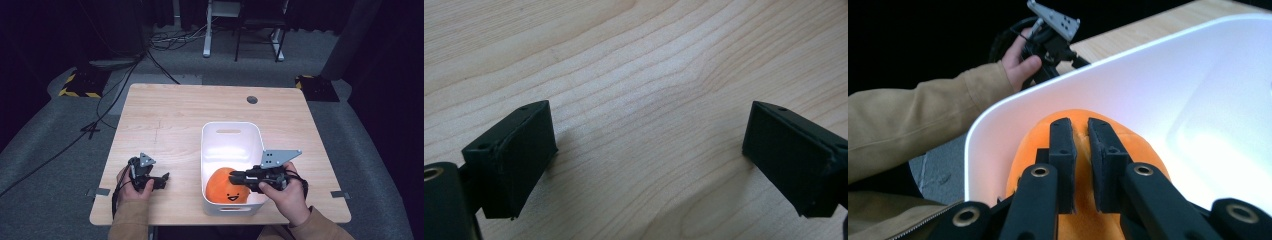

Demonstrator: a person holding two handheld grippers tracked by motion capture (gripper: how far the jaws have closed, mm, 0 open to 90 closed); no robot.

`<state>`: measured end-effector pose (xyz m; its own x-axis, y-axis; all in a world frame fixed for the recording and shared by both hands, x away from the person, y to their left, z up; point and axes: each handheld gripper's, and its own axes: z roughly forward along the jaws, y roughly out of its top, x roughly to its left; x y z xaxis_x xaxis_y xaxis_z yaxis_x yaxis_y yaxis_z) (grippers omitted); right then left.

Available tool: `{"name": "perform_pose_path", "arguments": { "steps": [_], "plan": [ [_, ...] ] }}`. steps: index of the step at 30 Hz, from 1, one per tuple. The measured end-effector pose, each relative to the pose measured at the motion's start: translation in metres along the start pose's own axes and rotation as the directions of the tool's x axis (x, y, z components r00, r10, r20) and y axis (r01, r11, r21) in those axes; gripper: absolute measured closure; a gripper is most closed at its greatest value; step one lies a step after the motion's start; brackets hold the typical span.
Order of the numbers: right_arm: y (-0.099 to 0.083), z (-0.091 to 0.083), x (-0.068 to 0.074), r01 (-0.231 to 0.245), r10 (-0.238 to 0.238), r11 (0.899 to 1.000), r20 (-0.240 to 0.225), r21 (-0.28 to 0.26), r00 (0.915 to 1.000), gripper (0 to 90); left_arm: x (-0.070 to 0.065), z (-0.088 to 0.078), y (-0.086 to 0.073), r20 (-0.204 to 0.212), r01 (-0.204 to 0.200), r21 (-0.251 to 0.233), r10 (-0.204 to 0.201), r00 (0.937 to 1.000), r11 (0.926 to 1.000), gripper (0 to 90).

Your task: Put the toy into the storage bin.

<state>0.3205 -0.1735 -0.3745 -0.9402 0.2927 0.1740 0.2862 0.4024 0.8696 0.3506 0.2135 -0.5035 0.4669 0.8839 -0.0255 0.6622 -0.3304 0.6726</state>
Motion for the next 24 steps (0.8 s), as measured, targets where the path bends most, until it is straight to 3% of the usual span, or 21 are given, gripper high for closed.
{"name": "perform_pose_path", "arguments": {
  "steps": [5,9,16,24],
  "plan": [
    [-0.008,0.006,-0.004,-0.029,0.029,0.998,0.005,0.048,0.9996,80.9,0.0,0.0,0.0,0.0,-0.002,0.001,0.002,1.0,1.0,7.2],
    [-0.01,0.004,-0.005,-0.043,0.043,0.998,0.003,0.055,0.9991,78.7,0.0,0.0,0.0,0.0,0.0,0.0,0.0,1.0,1.0,7.2],
    [-0.007,-0.002,-0.004,-0.034,0.033,0.999,0.034,0.013,0.9989,59.7,0.0,0.0,0.0,0.0,0.0,0.0,0.0,1.0,1.0,7.2],
    [0.004,-0.013,-0.005,0.0,0.003,1.0,0.092,-0.024,0.9958,46.7,0.0,0.0,0.0,0.0,0.0,0.0,0.0,1.0,1.0,7.2]
  ]
}}
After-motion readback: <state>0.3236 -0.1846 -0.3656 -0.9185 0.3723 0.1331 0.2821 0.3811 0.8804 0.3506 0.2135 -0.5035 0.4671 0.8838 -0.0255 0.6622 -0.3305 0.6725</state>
